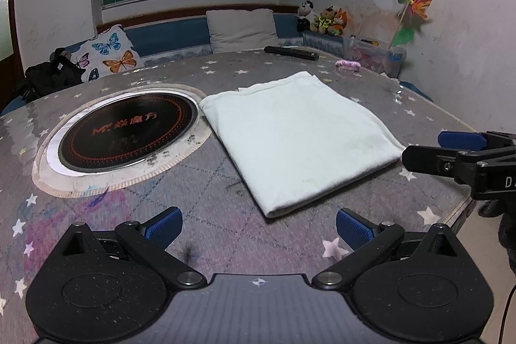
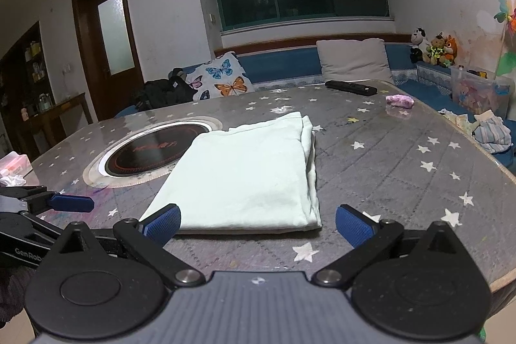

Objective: Fold clothes

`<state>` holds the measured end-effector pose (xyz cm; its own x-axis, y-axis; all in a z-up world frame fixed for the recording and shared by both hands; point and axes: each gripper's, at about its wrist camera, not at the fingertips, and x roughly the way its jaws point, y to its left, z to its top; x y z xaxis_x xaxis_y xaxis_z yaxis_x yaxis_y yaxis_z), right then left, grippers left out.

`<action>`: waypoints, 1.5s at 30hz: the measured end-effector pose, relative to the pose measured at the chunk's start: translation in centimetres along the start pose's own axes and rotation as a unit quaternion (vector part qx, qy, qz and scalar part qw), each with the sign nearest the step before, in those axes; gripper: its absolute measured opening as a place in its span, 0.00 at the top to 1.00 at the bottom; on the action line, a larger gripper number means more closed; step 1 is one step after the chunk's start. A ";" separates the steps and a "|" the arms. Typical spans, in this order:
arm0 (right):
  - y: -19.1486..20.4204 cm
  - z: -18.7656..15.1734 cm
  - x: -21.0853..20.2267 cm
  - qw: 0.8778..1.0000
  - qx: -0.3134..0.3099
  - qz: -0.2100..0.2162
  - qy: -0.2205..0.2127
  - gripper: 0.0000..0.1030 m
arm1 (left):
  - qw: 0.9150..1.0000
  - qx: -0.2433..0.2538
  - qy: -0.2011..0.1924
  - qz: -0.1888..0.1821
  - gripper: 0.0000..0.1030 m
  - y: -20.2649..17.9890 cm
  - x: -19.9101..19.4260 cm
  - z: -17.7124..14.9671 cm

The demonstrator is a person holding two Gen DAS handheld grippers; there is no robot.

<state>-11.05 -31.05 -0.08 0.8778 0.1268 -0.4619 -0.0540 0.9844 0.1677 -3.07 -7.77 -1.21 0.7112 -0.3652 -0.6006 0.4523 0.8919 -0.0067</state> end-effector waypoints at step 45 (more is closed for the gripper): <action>-4.8 5.2 10.6 0.996 0.060 0.023 0.069 0.13 | 0.998 -0.059 0.032 -0.017 0.06 4.0 7.9 6.9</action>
<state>0.94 -35.04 -1.24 0.8011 0.1948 -0.5660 -0.0282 0.9568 0.2895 8.05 -8.91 -0.47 0.6594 -0.3813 -0.6479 0.4066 0.9058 -0.1192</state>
